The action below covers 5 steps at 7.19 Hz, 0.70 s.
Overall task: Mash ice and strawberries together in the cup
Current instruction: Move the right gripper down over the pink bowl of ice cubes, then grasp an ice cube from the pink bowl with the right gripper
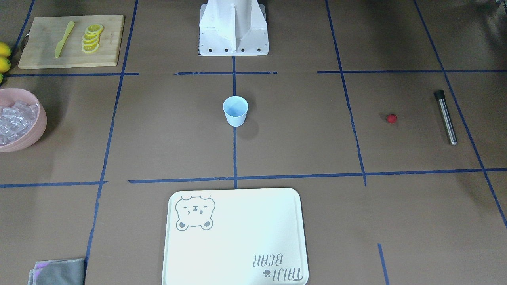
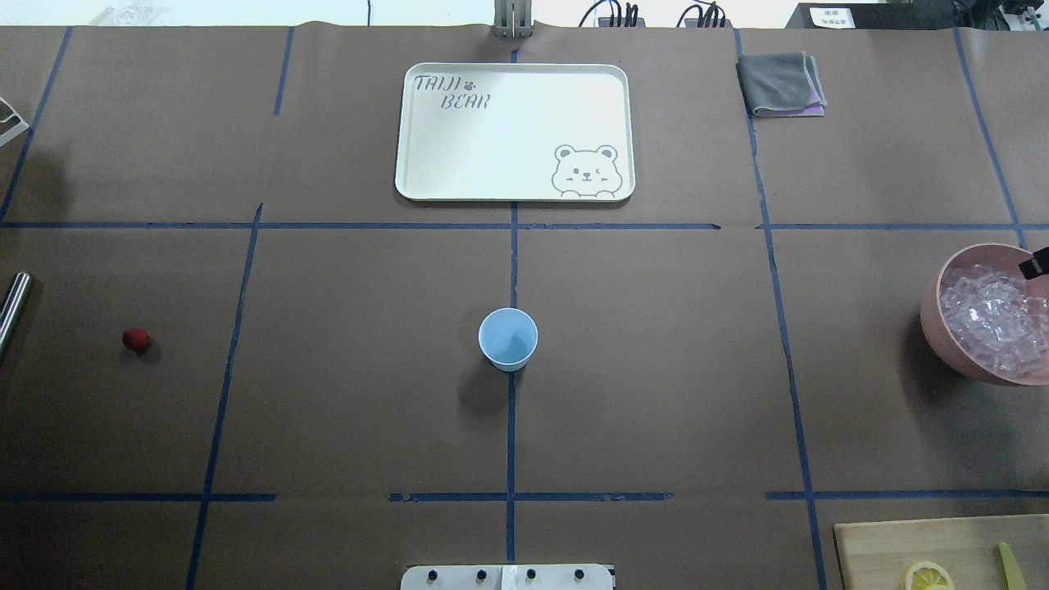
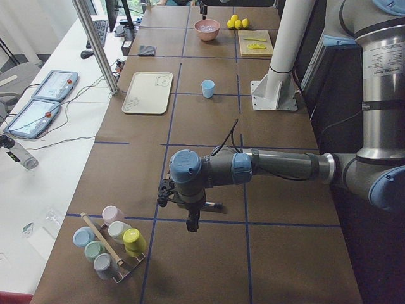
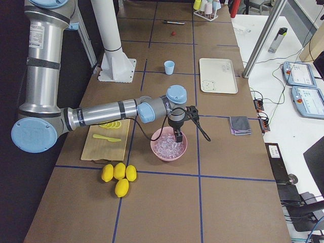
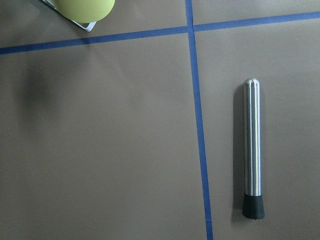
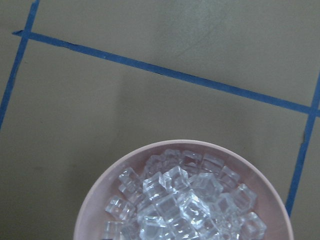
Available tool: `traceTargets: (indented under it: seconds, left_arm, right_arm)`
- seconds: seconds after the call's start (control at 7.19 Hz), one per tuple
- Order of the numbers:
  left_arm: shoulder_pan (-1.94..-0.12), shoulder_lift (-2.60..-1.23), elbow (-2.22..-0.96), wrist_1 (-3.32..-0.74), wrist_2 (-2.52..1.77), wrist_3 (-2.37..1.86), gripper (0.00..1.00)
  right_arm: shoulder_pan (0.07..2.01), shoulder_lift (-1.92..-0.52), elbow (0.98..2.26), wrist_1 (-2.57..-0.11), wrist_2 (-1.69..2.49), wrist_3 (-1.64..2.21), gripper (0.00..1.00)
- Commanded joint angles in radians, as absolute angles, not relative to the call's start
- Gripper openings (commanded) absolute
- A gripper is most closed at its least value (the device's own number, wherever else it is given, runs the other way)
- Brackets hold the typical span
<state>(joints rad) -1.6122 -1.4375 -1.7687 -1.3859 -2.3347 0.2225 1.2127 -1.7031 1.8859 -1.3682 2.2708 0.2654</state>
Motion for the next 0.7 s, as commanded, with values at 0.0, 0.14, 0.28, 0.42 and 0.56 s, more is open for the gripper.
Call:
traceTargets:
  seconds: [0.0, 0.14, 0.28, 0.42, 0.56]
  left_arm:
    - [-1.612, -1.437, -1.769, -1.385, -2.335, 0.222, 1.00]
    - [-1.611, -1.437, -1.769, -1.385, -2.335, 0.222, 1.00]
    - [-1.611, -1.436, -1.769, -1.385, -2.335, 0.224, 1.00]
    - [-1.611, -1.436, -1.767, -1.385, -2.335, 0.224, 1.00]
    - [-1.611, -1.436, -1.767, -1.385, -2.335, 0.222, 1.00]
  right_arm:
    - [1.132, -1.681, 1.878, -1.361, 2.238, 0.327, 0.91]
    - [1.103, -1.666, 1.856, -1.359, 2.238, 0.325, 0.89]
    - [1.097, -1.667, 1.849, -1.359, 2.238, 0.316, 0.84]
    - [1.095, -1.672, 1.848, -1.358, 2.238, 0.311, 0.80]
    - [1.094, -1.677, 1.845, -1.358, 2.226, 0.301, 0.77]
